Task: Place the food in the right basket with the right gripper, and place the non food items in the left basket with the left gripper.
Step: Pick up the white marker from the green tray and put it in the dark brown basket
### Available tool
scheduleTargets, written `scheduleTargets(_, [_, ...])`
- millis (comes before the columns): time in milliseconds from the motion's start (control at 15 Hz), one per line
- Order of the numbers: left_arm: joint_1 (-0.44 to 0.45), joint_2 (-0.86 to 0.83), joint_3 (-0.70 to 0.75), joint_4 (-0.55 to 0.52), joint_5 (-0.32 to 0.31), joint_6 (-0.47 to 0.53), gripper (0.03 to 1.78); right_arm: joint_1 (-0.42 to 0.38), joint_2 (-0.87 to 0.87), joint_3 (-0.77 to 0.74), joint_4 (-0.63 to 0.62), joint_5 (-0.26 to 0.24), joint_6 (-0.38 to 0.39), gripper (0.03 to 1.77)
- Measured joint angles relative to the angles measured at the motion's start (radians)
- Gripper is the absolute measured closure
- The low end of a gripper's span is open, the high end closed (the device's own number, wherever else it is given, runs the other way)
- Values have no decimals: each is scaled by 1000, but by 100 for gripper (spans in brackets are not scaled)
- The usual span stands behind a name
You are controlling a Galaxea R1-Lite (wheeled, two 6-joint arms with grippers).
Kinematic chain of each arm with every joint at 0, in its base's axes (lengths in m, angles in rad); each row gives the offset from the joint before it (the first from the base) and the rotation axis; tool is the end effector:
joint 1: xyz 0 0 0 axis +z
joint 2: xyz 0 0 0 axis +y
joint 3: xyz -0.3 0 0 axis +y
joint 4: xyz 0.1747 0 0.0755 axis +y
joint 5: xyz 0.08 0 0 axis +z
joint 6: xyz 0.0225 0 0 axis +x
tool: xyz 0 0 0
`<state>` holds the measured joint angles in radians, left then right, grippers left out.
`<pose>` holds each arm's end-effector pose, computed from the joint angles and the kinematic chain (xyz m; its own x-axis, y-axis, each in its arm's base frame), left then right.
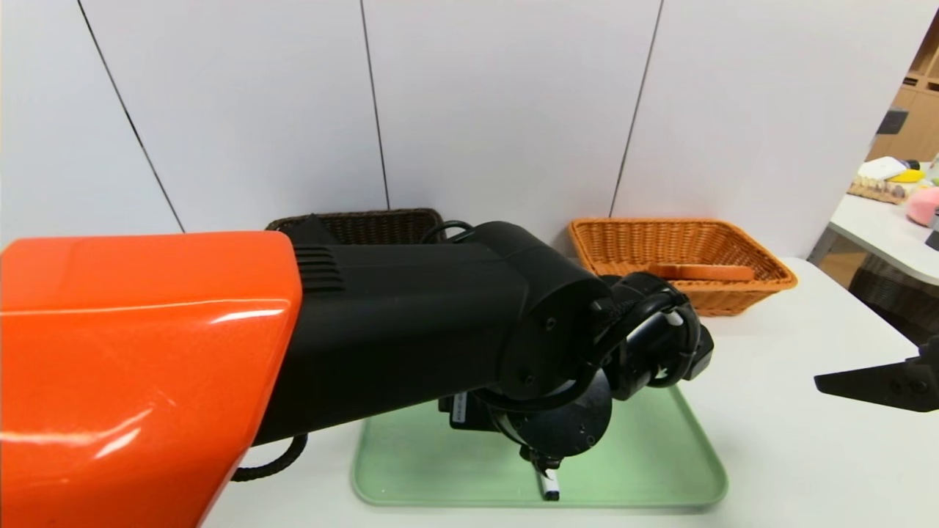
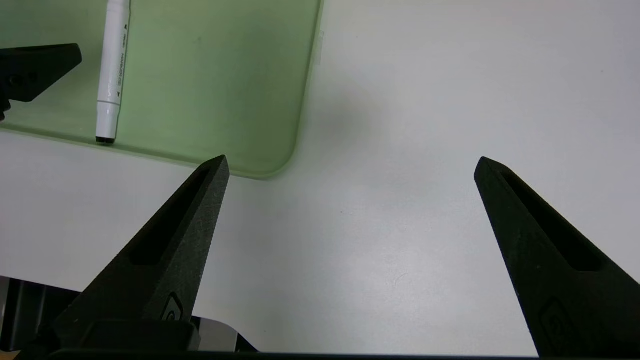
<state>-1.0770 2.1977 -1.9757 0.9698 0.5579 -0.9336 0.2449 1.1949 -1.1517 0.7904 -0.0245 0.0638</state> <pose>0.1999 -0.3463 0.1861 0.6149 -0.0255 -0.7882 0.0353 0.9994 -0.0048 0.1326 0.0326 0.2711 0.6579 0.1392 -0.7401 -0.1802 0.9833 0.0248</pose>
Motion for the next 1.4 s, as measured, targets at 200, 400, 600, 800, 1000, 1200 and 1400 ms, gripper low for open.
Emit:
scheduleTargets(200, [-6,7,0,-16,0,-1,12,0,2,1,0,0,1,10])
scheduleTargets(400, [-10,14,-3,-30,0,-5,12,0,2,1,0,0,0,10])
scheduleTargets(600, [-18,25,-3,-45,2,-6,12,-1,2,1,-1,-1,-1,10])
scheduleTargets(800, [-19,44,-3,-53,6,-7,12,-1,1,1,0,-1,-1,10])
scheduleTargets(1000, [-19,63,-3,-60,10,-6,12,-2,-2,1,0,-2,-1,10])
scheduleTargets(1200, [-19,77,-3,-61,11,-4,12,-4,-3,1,0,-1,-1,10])
scheduleTargets(1400, [-18,86,-3,-61,11,-4,12,-4,-2,1,0,-1,-2,10])
